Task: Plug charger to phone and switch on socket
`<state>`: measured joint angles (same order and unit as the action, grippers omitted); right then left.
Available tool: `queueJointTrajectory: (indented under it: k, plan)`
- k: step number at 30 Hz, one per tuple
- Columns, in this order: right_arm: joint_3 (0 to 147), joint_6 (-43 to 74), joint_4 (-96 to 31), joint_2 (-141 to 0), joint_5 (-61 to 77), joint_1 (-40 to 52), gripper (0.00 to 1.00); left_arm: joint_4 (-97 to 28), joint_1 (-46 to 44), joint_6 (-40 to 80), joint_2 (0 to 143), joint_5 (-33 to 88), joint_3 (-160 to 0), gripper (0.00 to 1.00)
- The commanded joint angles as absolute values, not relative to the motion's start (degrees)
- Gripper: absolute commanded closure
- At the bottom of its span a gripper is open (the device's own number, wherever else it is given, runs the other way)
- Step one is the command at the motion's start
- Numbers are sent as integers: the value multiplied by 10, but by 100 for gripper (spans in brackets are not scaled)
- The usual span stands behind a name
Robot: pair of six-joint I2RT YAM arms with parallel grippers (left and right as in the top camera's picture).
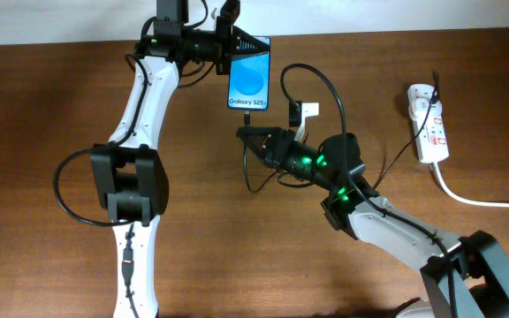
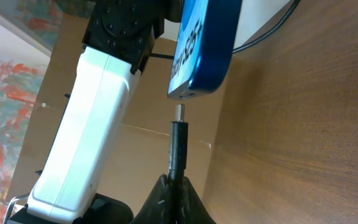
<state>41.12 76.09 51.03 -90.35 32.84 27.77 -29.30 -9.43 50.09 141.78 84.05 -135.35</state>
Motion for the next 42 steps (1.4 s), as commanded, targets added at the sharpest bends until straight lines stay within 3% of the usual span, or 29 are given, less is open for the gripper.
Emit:
queueJointTrajectory:
  k: [1,42]
  plan:
    - [419,755,513,-906,315,272,96,-291,-96,491,1407,869,-1360,100]
    - [419,770,497,-906,338,272,96,-292,-103,497,1407,861,-1360,100]
